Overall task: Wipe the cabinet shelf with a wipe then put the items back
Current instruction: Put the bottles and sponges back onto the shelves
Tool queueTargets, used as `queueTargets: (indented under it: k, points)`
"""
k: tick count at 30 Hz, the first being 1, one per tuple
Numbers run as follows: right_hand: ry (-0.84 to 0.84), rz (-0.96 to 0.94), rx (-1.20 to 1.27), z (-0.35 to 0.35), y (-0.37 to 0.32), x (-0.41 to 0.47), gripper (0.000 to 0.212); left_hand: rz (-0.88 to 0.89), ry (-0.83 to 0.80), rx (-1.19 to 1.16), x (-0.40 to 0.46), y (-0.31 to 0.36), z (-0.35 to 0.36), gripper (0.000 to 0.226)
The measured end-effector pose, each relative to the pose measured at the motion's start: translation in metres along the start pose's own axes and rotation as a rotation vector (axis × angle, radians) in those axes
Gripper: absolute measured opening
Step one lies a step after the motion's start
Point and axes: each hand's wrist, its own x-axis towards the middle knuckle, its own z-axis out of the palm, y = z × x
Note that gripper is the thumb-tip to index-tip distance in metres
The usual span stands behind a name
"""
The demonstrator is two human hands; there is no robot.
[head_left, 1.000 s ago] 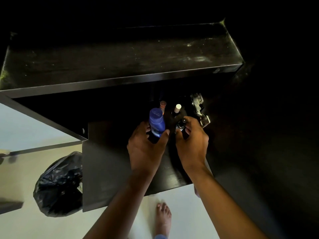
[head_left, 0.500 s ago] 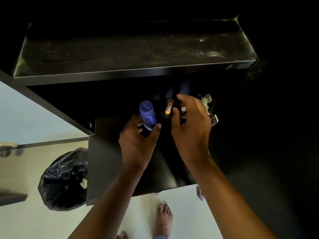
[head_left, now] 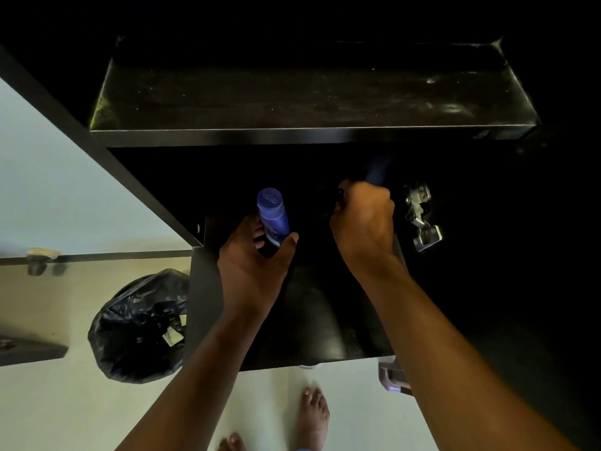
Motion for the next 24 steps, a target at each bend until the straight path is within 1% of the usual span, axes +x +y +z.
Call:
queueTargets:
  k: [4, 10, 15, 18, 22, 24]
  points:
    - [0.008, -0.036, 0.028, 0.005, -0.003, 0.003, 0.02, -0.004, 0.013, 0.003, 0.003, -0.004, -0.004, 0.038]
    - [0.043, -0.265, 0.146, 0.032, -0.025, 0.004, 0.027, -0.032, 0.066, -0.001, 0.007, -0.01, -0.012, 0.04]
    - [0.087, -0.358, 0.122, 0.049, -0.034, 0.005, 0.031, -0.06, 0.067, -0.01, 0.009, -0.011, -0.02, 0.042]
    - [0.12, -0.361, 0.168, 0.052, -0.032, 0.005, 0.033, -0.059, 0.074, -0.007, 0.01, -0.014, -0.023, 0.043]
    - [0.035, -0.327, 0.157, 0.046, -0.032, 0.005, 0.05, -0.067, 0.078, -0.002, 0.007, -0.013, -0.028, 0.041]
    - [0.033, -0.292, 0.136, 0.037, -0.031, 0.0, 0.054, -0.054, 0.073, -0.001, 0.005, -0.008, -0.031, 0.04]
